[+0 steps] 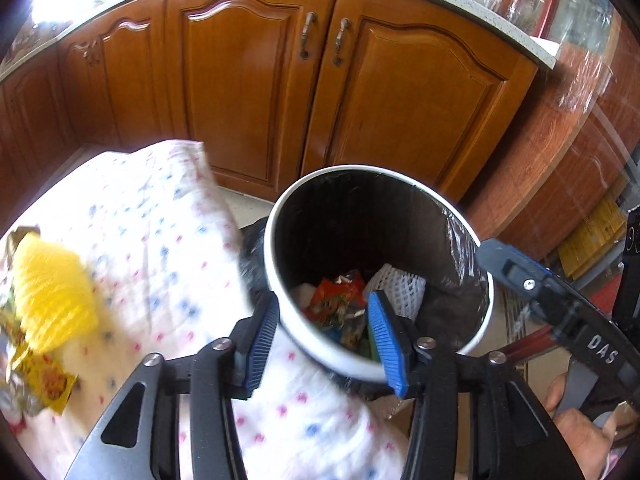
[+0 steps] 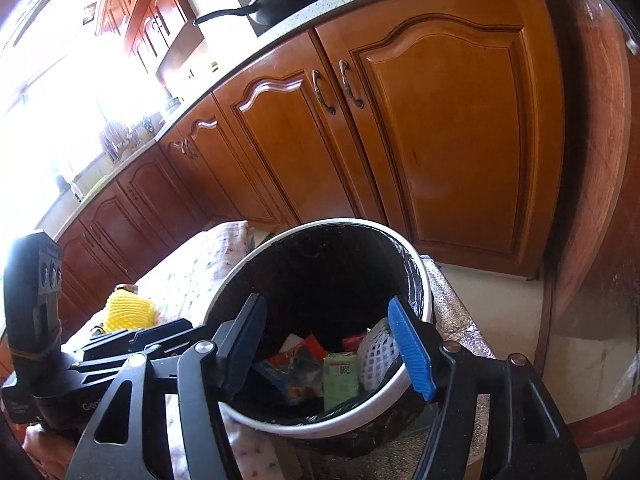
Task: Collect trash
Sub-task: 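Carry both items over the bin and open both tools to drop them, then move both tools back toward the remaining wrappers on the table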
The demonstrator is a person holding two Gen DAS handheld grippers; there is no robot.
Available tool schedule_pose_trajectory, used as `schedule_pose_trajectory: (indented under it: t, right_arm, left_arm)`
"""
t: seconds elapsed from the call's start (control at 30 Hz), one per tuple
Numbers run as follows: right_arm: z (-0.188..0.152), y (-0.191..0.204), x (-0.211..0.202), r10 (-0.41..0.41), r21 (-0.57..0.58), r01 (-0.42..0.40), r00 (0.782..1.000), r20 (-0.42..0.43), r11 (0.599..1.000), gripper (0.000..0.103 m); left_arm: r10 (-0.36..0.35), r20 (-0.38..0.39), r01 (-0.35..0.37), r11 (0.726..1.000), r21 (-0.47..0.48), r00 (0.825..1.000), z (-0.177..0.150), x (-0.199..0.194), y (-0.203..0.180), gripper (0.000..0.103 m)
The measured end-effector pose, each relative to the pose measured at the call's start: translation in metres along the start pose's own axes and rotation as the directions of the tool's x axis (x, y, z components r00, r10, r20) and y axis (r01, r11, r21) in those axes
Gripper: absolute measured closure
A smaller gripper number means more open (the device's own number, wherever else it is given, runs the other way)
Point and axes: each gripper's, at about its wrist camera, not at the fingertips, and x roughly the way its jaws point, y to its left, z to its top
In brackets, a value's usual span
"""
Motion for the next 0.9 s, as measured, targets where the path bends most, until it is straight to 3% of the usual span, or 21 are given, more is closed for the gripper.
schedule_pose_trajectory:
  t: [0.23, 0.9]
  right_arm:
    - [-0.021, 0.018, -0.02, 0.062, 0.029, -0.063, 0.997, 0.041, 0.998, 0.015]
    - [-0.095, 0.112, -0.016, 0.211, -0.03, -0.214, 0.974, -0.081, 0.976, 0.012]
  left_arm:
    - [0.035, 0.022, -0.033, 0.998, -0.061, 0.999, -0.041, -0.034, 0.02, 0.054]
    - [0.158, 0.024, -0.146, 0.954, -0.26, 0.987, -0.131, -0.125, 0.112, 0.051]
